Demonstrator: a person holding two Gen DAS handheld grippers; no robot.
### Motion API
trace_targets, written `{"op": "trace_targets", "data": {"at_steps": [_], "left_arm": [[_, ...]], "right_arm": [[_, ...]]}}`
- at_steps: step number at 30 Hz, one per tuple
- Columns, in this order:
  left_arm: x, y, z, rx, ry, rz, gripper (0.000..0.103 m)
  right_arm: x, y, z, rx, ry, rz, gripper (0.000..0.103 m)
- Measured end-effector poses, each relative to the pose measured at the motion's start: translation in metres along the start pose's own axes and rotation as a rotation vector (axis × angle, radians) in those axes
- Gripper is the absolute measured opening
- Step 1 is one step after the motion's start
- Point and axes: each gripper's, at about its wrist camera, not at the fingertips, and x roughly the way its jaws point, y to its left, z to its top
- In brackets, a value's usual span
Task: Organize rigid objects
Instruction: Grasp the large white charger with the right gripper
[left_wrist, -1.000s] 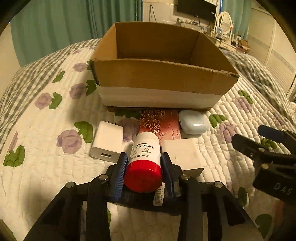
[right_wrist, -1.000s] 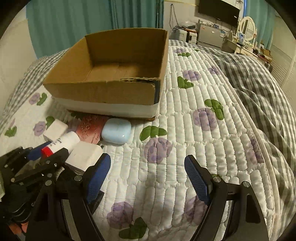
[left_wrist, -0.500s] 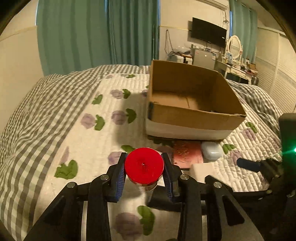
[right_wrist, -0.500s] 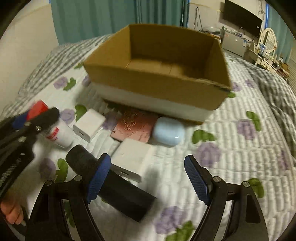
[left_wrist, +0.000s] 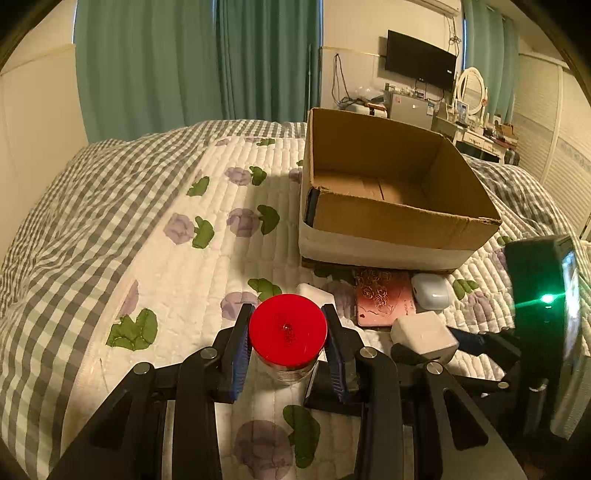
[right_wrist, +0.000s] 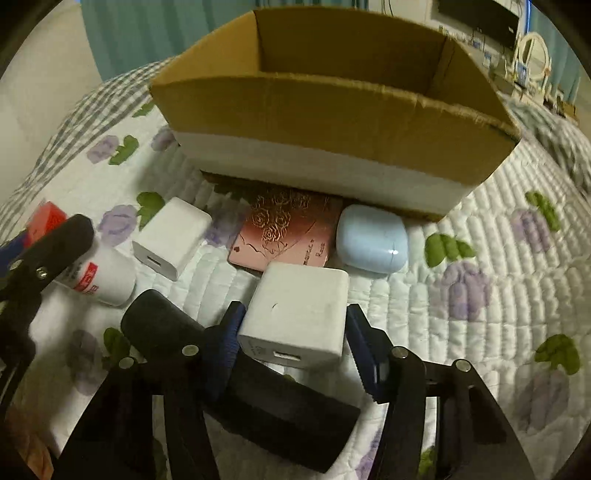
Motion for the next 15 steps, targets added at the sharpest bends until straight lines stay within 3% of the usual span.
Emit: {"op": "trace_targets", "data": {"at_steps": [7,15], "left_arm": [[-0.016,-0.010,0.001,0.010,0.008,-0.024,0.036],[-0.048,-0.023,0.028,0.030,-0.045,-0.066,0.036]], "right_arm": [[-0.038,-0.008,0.003,-0.018,-0.065,-0.002,0.052],[-0.103,-0.025,0.025,-0.009,-0.191,0.009,0.052]]}}
